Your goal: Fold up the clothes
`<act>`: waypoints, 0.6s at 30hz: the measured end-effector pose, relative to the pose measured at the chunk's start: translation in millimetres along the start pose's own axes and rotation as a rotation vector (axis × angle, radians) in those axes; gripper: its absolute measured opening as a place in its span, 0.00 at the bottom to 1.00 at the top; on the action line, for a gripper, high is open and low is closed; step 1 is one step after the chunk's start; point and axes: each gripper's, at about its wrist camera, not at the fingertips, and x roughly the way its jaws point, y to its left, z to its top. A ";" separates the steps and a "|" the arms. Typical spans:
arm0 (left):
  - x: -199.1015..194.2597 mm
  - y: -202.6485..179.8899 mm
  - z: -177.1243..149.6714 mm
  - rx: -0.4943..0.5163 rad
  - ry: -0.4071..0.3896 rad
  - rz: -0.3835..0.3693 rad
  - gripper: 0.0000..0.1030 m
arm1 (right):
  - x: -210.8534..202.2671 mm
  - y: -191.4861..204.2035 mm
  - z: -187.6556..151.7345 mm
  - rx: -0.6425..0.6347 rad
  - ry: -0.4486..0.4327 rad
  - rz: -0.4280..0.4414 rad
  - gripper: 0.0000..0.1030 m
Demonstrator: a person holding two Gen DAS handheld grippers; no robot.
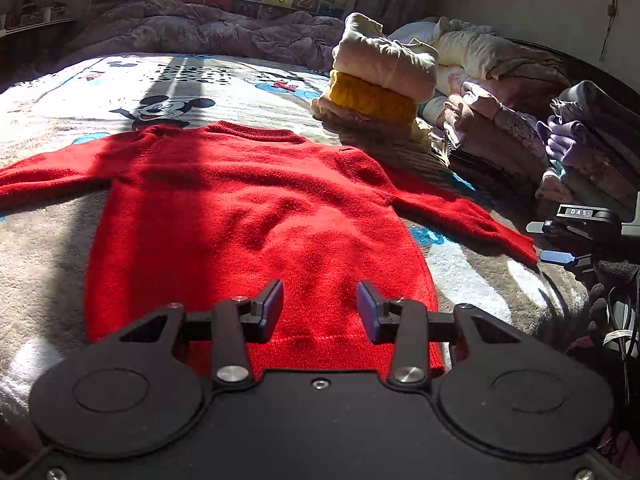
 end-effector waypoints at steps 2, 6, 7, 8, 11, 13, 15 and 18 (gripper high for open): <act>22.9 -32.8 -20.1 0.132 0.102 -0.104 0.25 | -14.7 16.9 -9.4 -0.055 -0.011 0.062 0.54; 13.9 -69.5 -36.4 0.330 0.098 -0.156 0.25 | -27.0 40.4 -24.7 -0.094 0.030 0.297 0.53; 8.2 -65.1 -33.2 0.301 0.100 -0.195 0.25 | -28.8 51.5 -29.1 -0.135 0.055 0.346 0.52; 2.4 -59.3 -29.4 0.283 0.105 -0.212 0.25 | -30.4 64.0 -35.3 -0.195 0.077 0.389 0.48; -17.5 -18.4 -10.7 0.145 0.083 -0.070 0.25 | -30.6 95.7 -56.5 -0.314 0.138 0.499 0.36; -30.9 21.0 1.1 -0.042 0.022 0.028 0.25 | -30.2 114.3 -74.0 -0.365 0.158 0.548 0.35; -34.6 53.2 4.9 -0.168 -0.015 0.122 0.25 | -29.2 130.1 -92.2 -0.422 0.187 0.587 0.34; -24.7 81.9 -8.4 -0.261 0.065 0.210 0.25 | -17.2 147.3 -132.2 -0.608 0.285 0.417 0.31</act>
